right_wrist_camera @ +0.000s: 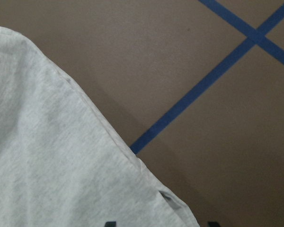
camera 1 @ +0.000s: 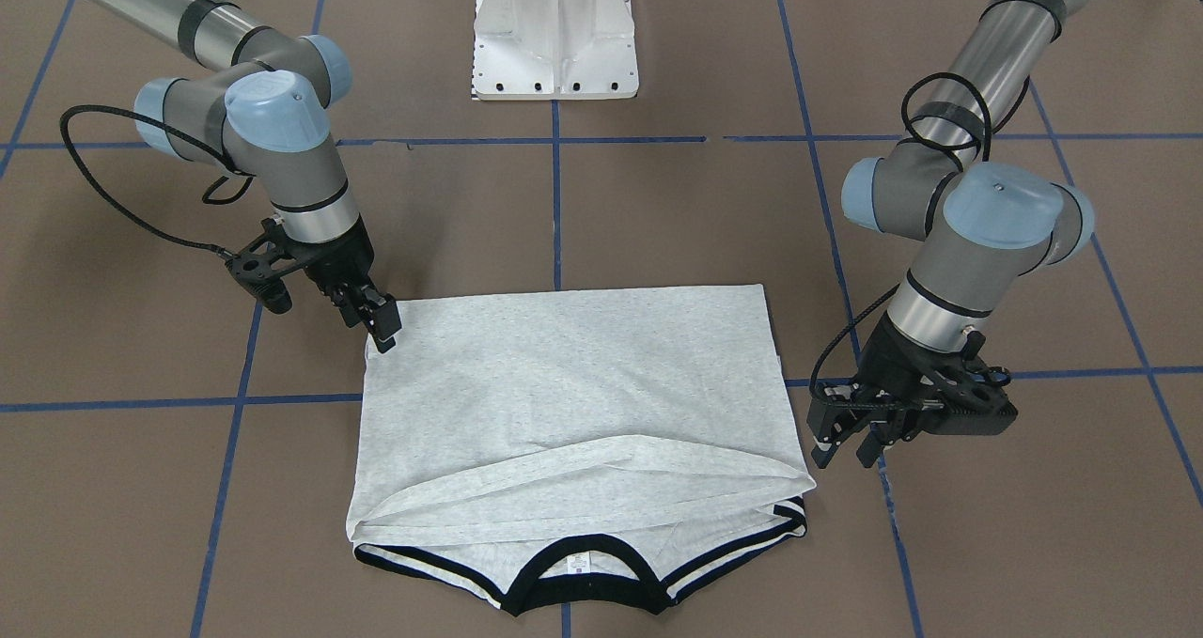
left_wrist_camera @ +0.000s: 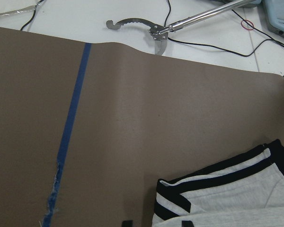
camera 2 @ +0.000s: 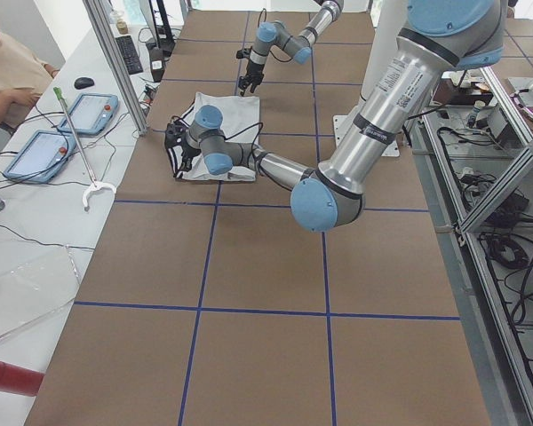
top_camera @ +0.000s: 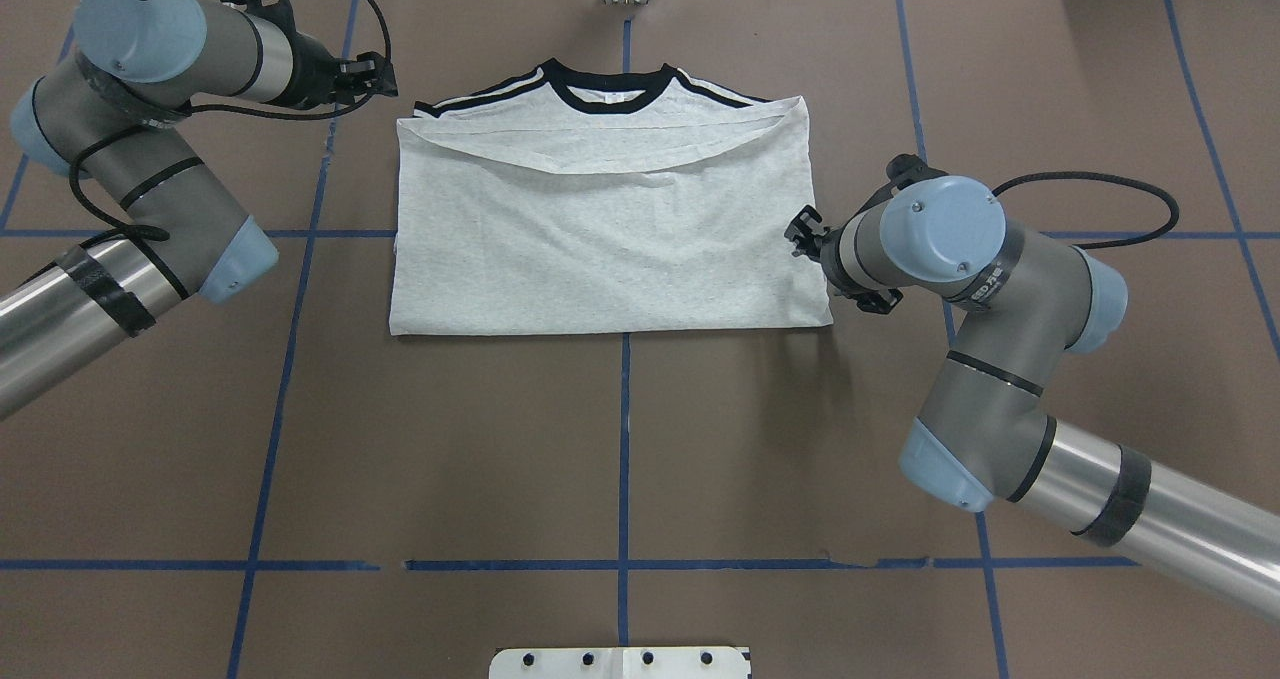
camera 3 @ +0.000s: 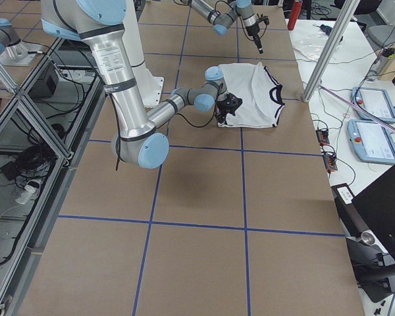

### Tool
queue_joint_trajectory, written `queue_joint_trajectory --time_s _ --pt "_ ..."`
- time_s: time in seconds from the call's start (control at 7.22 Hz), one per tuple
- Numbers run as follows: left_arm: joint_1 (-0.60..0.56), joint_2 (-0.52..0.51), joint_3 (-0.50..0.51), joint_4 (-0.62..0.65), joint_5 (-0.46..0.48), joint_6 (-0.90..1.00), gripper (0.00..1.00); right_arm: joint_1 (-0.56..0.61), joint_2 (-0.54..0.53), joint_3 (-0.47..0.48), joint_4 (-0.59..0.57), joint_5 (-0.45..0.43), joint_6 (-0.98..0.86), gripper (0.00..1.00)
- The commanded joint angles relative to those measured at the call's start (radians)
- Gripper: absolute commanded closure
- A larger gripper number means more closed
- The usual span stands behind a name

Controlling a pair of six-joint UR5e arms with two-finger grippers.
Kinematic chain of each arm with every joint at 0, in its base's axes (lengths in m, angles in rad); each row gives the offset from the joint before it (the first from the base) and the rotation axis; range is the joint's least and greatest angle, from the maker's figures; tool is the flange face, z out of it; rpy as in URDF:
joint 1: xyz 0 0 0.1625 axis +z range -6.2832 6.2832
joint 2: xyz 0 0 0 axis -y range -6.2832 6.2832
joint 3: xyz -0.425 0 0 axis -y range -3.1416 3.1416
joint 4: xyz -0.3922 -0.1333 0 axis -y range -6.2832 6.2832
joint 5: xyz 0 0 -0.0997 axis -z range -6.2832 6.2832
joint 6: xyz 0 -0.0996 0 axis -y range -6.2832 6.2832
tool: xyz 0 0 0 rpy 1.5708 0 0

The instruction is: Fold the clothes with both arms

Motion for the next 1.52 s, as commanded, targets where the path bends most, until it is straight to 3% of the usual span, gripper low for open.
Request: queue_joint_trajectory --time_s 0.0,0.28,0.55,0.69,0.83,0.97,1.39 --pt "0.001 0.003 0.001 -0.005 0.0 -0.006 0.38 -0.047 -0.018 0.004 0.0 -0.028 0.034 0.3" --pt "0.0 0.003 0.001 -0.004 0.0 -0.009 0.38 -0.05 -0.021 0.003 0.0 -0.028 0.034 0.3" --pt "-0.002 0.003 0.0 -0.005 0.002 -0.009 0.38 -0.049 -0.028 0.012 -0.002 -0.028 0.034 0.56" --pt "-0.002 0.001 0.0 -0.005 0.003 -0.012 0.38 -0.049 -0.041 0.015 -0.002 -0.028 0.034 0.6" --pt "-0.002 0.001 0.0 -0.005 0.003 -0.013 0.38 -0.049 -0.047 0.016 -0.002 -0.028 0.036 0.88" --pt "-0.002 0.003 0.0 -0.005 0.003 -0.013 0.38 -0.049 -0.051 0.016 0.0 -0.028 0.034 1.0" --pt "-0.002 0.003 0.0 -0.005 0.005 -0.013 0.39 -0.047 -0.088 0.088 -0.013 -0.004 0.033 1.0"
